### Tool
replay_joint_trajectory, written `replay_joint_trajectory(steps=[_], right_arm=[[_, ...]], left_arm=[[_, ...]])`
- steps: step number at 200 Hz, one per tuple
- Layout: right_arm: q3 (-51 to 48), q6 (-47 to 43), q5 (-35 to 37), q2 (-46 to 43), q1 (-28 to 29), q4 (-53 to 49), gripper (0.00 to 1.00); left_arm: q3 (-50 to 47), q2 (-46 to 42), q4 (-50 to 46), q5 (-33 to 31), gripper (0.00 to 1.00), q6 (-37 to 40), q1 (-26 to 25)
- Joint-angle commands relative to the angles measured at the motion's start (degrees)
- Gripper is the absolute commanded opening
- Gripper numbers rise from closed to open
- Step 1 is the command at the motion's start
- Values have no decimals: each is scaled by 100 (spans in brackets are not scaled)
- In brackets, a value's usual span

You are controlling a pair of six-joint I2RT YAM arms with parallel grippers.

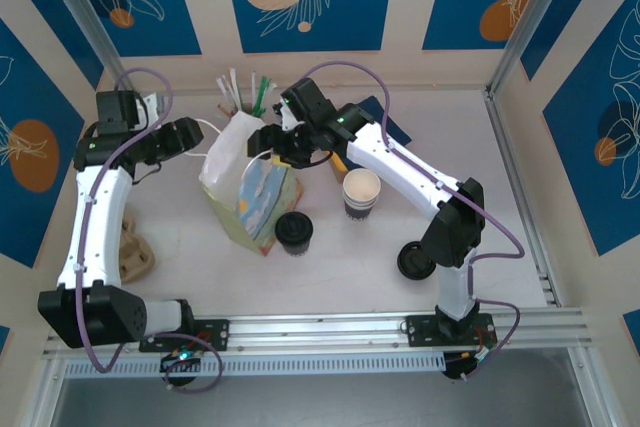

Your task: Pack the takeout coffee

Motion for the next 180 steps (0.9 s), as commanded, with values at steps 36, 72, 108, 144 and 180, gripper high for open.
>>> replay_joint_trajectory(steps=[36,72,108,144,180], right_arm=[[-89,67,-78,-150,-14,95,71],[-105,61,-85,-166,-24,104,70],[-124,54,-98,-183,-32,121,70],[-150,52,-116,-200,-39,139,70],[-89,35,-164,-202,-63,157,71]], left_arm=[[-319,-315,-50,642,73,405,-285],[-292,-220,-270,576,61,582,-480],[-310,-108,-408,505,50,698,-715],[-216,-73,-437,393,39,729,-873],[-114,-45,-438,61,19,757,-1047]])
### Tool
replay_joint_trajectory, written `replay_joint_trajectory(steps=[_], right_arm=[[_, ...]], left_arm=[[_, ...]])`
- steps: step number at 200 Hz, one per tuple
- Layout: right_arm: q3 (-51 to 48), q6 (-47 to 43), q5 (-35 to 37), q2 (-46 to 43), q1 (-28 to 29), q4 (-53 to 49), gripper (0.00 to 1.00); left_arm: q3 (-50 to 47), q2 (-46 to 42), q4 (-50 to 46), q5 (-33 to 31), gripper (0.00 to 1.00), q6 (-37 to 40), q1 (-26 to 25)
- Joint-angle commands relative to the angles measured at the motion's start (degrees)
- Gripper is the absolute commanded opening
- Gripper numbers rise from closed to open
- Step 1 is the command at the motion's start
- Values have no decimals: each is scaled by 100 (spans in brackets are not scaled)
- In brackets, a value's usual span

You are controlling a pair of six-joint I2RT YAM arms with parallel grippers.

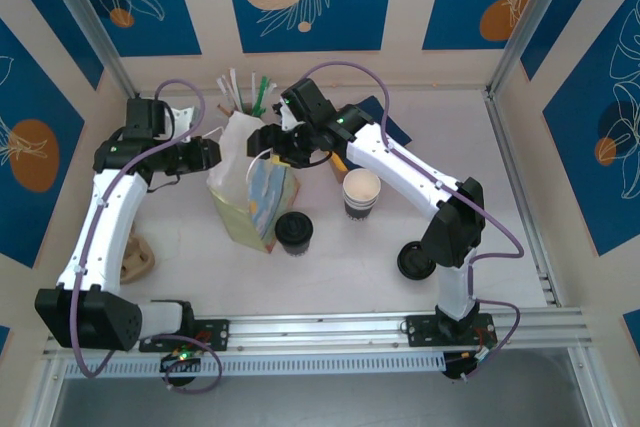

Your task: Pack the takeout coffee

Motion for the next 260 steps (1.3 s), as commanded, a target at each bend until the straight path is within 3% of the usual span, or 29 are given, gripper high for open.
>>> replay_joint_trajectory(steps=[1,63,152,260], right_arm=[[-19,38,-162,-200,-45,19,71],[243,122,-441,-131,-161,181,75],[680,358,-596,-89,-223,334,83],[-29,226,-716,-820,-162,20,85]], left_arm=[[182,49,-125,-267,18,124,-135],[427,-9,-52,-731,4,249,-179],[430,7,-59,-837,2,315,-238],[431,127,-28,-1021,0,275,-236]])
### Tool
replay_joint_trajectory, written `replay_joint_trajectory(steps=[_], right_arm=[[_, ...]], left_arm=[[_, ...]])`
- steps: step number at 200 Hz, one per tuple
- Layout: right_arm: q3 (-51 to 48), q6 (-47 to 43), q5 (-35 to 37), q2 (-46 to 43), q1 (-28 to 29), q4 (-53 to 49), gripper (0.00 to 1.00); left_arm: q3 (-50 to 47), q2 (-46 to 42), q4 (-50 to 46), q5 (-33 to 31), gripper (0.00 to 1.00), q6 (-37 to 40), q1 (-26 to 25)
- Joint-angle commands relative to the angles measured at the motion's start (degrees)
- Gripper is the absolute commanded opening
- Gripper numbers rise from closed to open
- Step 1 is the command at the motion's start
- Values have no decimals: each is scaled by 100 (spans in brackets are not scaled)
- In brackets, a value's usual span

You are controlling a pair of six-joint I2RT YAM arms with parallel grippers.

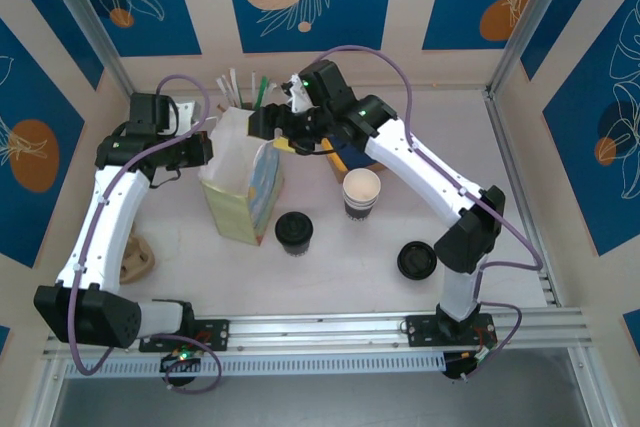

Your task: Pack the takeout coffee

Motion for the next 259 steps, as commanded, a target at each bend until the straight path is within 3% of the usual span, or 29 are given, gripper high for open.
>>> replay_joint_trajectory(steps=[1,39,80,99,168,259], right_arm=[[-159,-65,-188,-252,30,-215,85],[-462,-99,-184,-514,142,-278,75],[-633,-134,-165,-616,145,-388,55],[-708,-116,-124,-668,145,-395,50],[-1670,-131,-125,-933,-21,-28,12],[-1905,-143,-472,-215,-66,594,8]], left_arm=[[151,20,-8,-105,0,58,-50],[178,43,16,-144,0,51,-52],[177,55,7,-140,0,56,-52],[178,61,-10,-199,0,62,-46],[249,134,-63,-369,0,85,-48],[204,95,-47,-170,0,3,-49]])
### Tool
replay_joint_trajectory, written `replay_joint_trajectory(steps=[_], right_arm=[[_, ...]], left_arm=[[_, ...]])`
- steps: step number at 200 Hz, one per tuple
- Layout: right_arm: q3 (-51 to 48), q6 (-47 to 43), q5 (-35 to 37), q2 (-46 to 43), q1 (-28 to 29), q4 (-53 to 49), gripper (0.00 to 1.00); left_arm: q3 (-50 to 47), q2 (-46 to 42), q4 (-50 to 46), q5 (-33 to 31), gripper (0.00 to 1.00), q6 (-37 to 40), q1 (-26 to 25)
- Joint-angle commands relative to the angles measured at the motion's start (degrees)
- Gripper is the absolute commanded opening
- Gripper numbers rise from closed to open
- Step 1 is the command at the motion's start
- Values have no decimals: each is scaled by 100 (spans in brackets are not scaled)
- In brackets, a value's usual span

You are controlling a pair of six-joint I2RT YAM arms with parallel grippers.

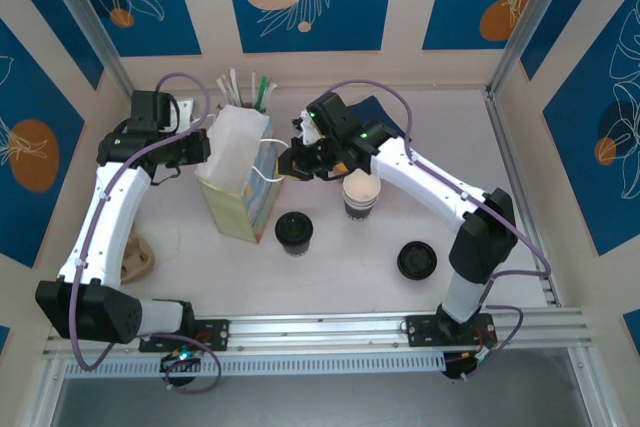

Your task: Pack the takeout coffee

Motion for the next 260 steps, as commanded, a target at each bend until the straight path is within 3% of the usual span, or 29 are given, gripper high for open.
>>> replay_joint_trajectory(steps=[1,109,234,260], right_arm=[[22,-60,-233,249,-16,167,8],[136,-165,-304,527,10,51,15],[810,-416,36,-245,-243,-446,72],[908,-471,54,-267,-244,-447,78]], left_arm=[[112,-27,-75,125,0,2,-51],[90,-43,-41,139,0,-15,-52],[500,335,53,226,0,317,-50],[600,496,114,344,0,386,-48]])
